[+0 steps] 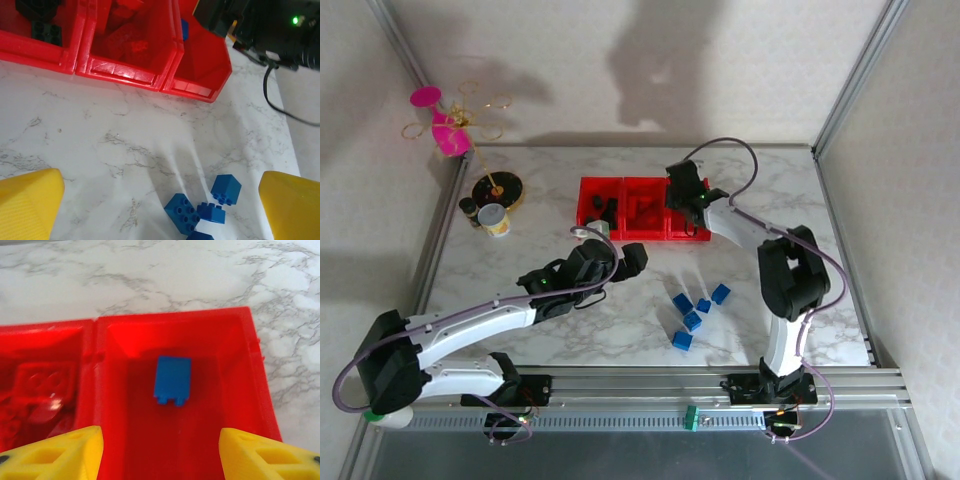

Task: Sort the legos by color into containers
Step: Place the lego in the container, then pick up the lego from the bottom-center of the table.

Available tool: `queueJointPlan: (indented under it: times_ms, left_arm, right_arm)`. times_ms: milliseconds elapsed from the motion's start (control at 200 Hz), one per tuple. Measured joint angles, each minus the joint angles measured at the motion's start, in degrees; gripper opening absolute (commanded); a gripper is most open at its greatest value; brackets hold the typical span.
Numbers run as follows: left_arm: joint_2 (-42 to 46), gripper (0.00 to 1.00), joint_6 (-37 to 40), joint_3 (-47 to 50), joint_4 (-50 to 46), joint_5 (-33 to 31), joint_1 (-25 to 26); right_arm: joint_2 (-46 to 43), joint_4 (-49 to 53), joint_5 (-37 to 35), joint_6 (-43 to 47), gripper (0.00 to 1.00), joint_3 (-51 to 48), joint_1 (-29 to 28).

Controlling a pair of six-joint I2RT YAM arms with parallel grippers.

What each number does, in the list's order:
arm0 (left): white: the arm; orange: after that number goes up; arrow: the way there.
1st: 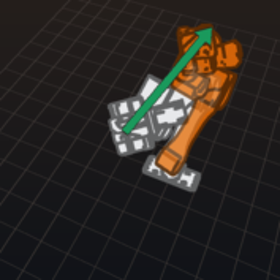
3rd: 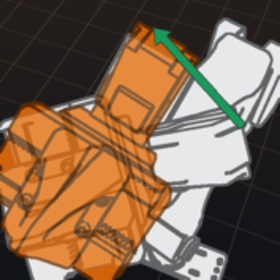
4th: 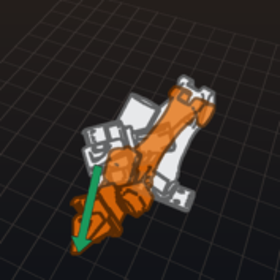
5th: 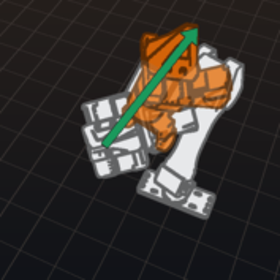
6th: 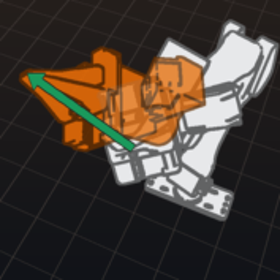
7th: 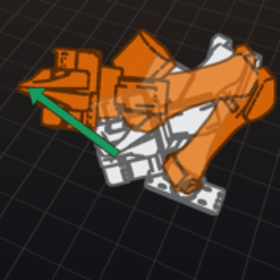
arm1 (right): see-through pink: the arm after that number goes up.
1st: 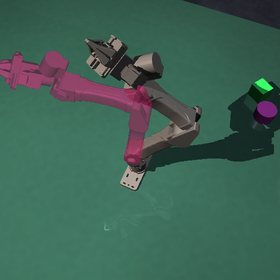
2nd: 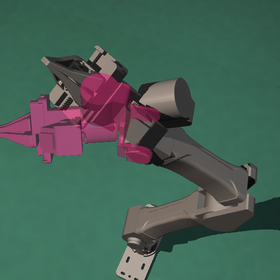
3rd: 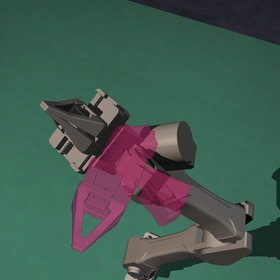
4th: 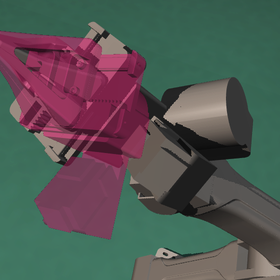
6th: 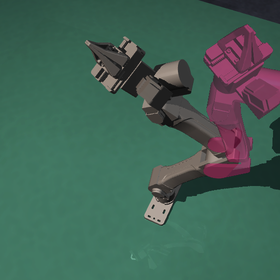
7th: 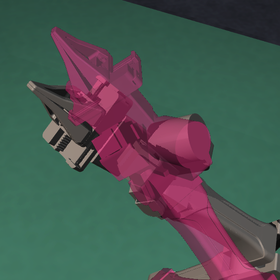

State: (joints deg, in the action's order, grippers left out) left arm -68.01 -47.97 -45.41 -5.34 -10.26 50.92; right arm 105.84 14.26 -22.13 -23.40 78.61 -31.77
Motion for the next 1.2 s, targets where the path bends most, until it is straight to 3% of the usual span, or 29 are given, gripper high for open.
queueJointPlan:
  times_ms: [265, 711, 1201]
  left_arm:
    - [6.03, 1.0, -0.24, 5.25, -0.46, 1.38, 0.02]
    - [13.07, 1.0, -3.21, 13.38, -1.22, 1.46, 1.81]
    - [13.46, 0.99, -5.9, 14.71, -0.96, 0.79, 3.43]
  right_arm:
    - [-11.96, 4.02, 3.32, -1.55, 0.67, -9.25, -5.66]
    - [-23.17, 11.63, 10.27, -6.67, 0.74, -27.04, -13.86]
    - [-19.67, 11.74, 14.58, -5.51, 0.6, -31.41, -15.54]
